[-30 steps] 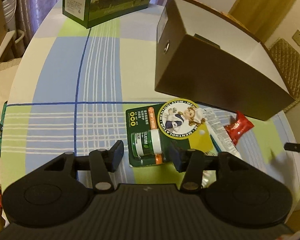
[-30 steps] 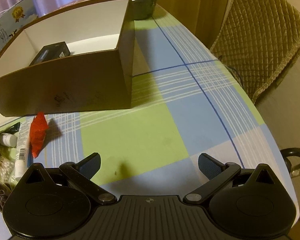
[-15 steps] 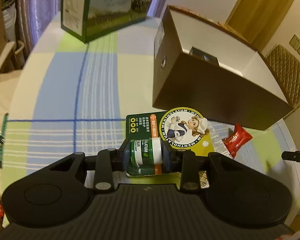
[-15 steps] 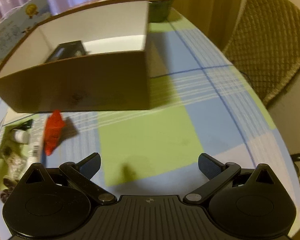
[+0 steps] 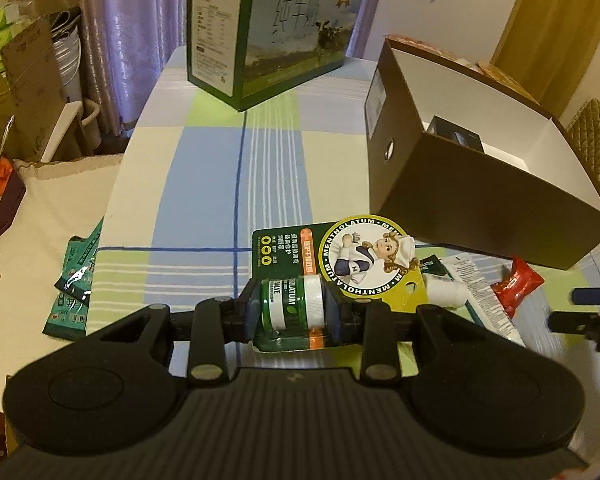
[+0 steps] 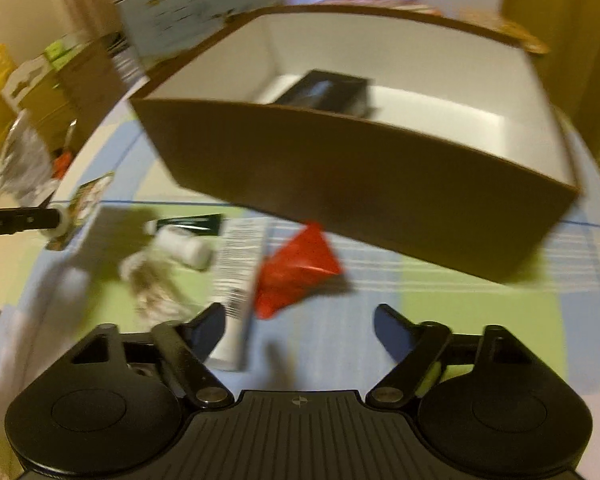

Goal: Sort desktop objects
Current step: 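Grasp the white tube with the right tool while the left tool holds the card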

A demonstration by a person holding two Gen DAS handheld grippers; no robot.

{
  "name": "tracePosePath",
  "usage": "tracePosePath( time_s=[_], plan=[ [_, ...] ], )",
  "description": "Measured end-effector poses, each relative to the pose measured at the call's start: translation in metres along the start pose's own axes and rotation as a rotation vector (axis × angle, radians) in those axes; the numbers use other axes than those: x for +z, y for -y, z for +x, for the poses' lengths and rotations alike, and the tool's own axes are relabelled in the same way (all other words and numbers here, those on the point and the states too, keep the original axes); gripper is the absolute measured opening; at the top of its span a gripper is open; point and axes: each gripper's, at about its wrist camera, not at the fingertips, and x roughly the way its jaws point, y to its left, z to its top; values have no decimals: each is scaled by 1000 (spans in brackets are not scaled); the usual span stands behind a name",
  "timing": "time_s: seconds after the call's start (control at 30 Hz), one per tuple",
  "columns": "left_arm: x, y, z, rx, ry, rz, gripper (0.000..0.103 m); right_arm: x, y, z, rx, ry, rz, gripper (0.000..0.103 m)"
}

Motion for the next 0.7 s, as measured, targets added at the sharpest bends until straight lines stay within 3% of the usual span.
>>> tracePosePath(
  time_s=[0.07,0.37,0.7],
  plan=[
    [0,-2,0,2,-2,-7,28,4,-12,9,21,-15,-17,60],
    [-2,-7,1,11,-8,-23,28,12,-38,52,44,-84,-57,44],
    [-3,-9,5,25,-26,-28,28,13,-49,72,-24,-92,-143,36]
  ],
)
